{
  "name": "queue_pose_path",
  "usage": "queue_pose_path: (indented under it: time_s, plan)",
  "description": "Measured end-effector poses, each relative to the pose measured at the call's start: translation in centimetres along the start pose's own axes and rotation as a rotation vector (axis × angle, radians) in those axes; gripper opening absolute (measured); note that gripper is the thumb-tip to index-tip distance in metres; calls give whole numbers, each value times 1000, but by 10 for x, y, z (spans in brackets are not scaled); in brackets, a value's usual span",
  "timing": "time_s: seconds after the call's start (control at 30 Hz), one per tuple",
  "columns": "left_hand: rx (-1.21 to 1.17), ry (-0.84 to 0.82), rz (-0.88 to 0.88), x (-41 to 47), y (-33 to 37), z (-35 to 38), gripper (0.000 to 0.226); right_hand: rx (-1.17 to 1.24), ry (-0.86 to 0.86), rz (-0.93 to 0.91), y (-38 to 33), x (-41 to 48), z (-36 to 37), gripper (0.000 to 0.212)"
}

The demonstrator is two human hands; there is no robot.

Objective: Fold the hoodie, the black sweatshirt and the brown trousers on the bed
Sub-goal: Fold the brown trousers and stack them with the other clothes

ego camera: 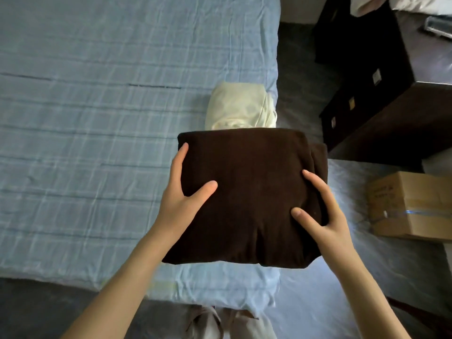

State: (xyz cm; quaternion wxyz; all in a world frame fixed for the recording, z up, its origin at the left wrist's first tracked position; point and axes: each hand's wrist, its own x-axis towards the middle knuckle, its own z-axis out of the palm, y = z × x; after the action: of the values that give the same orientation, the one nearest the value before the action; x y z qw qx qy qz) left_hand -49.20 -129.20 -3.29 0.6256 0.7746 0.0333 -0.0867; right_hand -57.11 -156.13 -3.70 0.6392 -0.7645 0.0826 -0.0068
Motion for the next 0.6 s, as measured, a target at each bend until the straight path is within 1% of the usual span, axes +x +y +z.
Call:
queue_pose_path:
  time_s: [0.1,0.17,0.23,0.33,0.4,0.47,0.53,0.6]
  plan:
    - [44,15,72,47,10,5,81,29,15,-69,4,48,-3,64]
    - [57,24,84,77,3,8,81,37,7,-84,13,79,-1,63]
    - [47,13,54,106,-20,14,84,44,-9,-86,38,109,5,63]
    - [48,-11,-54,142,-76,32,89,64,-45,-9,97,144,18,64]
    - [54,26,-112,153,-116,50,91,54,-50,47,142,156,26,65]
    - [61,55,-113,153,-149,68,93,29,-30,80,181,154,27,65]
    - [76,38,-72,150,-164,81,95,12,-17,119,201,145,23,66]
    - [84,17,-57,152,-164,81,95,0,-19,124,202,140,22,67]
